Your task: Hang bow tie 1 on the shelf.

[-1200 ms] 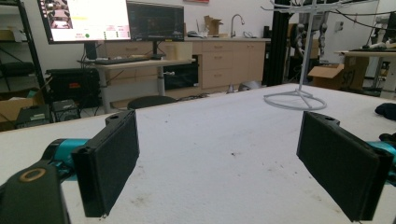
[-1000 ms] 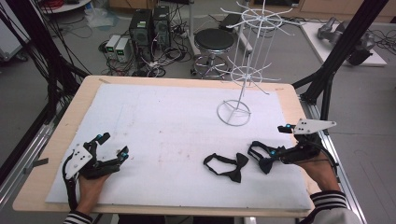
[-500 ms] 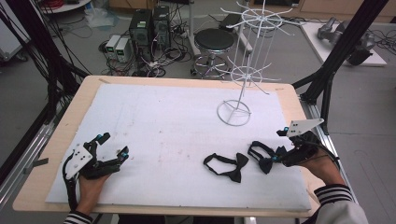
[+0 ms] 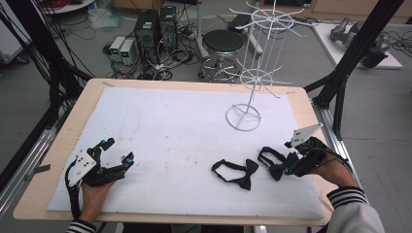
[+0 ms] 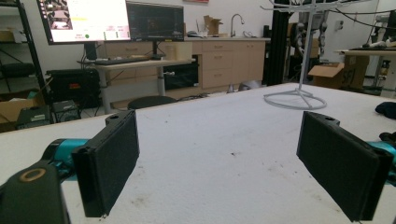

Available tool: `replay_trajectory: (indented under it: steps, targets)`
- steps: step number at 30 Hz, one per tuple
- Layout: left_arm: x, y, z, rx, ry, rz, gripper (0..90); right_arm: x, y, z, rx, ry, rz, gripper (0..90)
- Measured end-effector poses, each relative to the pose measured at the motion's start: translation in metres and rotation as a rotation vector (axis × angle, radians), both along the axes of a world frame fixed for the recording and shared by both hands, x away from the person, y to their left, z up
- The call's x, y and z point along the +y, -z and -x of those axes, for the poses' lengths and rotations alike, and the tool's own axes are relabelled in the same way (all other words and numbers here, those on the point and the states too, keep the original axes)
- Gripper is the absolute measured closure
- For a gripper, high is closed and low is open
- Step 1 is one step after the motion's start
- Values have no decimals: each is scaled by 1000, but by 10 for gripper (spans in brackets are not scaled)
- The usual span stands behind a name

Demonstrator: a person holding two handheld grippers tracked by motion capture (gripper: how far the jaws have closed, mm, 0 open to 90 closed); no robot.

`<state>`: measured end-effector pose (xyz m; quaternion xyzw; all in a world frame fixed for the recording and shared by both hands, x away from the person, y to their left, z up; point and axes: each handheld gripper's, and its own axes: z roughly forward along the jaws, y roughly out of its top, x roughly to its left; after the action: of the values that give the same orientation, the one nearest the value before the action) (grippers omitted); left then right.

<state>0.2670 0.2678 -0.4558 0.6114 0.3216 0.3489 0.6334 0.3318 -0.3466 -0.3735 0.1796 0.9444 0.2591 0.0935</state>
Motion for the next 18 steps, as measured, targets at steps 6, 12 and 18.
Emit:
replay_trajectory:
  steps: [6, 12, 18]
  targets:
    - [0, 0, 0, 1, 0, 1, 135, 1, 7, -4, 30, -34, 45, 114]
    - [0, 0, 0, 1, -1, 1, 135, 4, 13, -7, 63, -76, 91, 158]
    - [0, 0, 0, 1, 0, 2, 135, 6, 19, -9, 85, -100, 133, 163]
